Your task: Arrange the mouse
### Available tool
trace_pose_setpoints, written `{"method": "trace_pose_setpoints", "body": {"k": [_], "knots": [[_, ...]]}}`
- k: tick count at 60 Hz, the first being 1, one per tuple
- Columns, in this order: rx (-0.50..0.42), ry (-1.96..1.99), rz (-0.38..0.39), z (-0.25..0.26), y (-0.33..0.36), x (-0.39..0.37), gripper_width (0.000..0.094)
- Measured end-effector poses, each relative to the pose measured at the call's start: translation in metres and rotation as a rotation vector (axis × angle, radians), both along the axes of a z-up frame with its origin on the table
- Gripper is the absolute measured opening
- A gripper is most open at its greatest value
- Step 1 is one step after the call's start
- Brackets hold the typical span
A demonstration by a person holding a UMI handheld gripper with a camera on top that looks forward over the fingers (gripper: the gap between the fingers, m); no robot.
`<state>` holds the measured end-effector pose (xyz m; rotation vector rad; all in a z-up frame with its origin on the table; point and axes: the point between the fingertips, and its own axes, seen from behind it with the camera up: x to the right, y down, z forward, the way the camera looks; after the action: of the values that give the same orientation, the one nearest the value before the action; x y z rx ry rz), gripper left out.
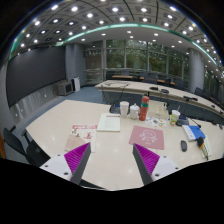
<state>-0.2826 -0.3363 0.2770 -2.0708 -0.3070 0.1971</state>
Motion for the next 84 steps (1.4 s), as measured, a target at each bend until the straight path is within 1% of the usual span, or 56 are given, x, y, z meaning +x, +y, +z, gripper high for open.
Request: {"method": "trace_pose_setpoints", "body": {"k": [6,12,14,28,35,38,42,47,53,62,65,70,73,77,84], "knots": [[-0.020,-0.017,-0.035,-0.016,0.005,0.028,0.0858],[-0.060,-0.026,-0.076,-0.057,0.024,0.081,0.0858],[-0.081,-0.032,-0.096,-0.066,0.017,0.091,0.0858],[-0.178,-0.127,-0.222,-0.186,0.034,0.248,0.0860],[-0.200,-0.138,-0.282,-0.227,0.061,0.329,0.0860],[-0.204,-0.134,-0.311,-0.237,0.079,0.360,0.0861],[-0.187,-0.121,-0.341,-0.243,0.110,0.396,0.0859],[-0.172,-0.117,-0.361,-0.252,0.150,0.433,0.0853],[-0.148,-0.119,-0.370,-0.261,0.204,0.460,0.0852],[-0.143,-0.085,-0.386,-0.275,0.267,0.482,0.0836],[-0.146,-0.071,-0.388,-0.280,0.283,0.486,0.0810],[-0.156,-0.055,-0.386,-0.289,0.299,0.488,0.0710],[-0.156,-0.049,-0.382,-0.292,0.305,0.488,0.0628],[-0.143,-0.052,-0.382,-0.291,0.311,0.490,0.0479],[-0.145,-0.047,-0.386,-0.291,0.313,0.490,0.0437]]}}
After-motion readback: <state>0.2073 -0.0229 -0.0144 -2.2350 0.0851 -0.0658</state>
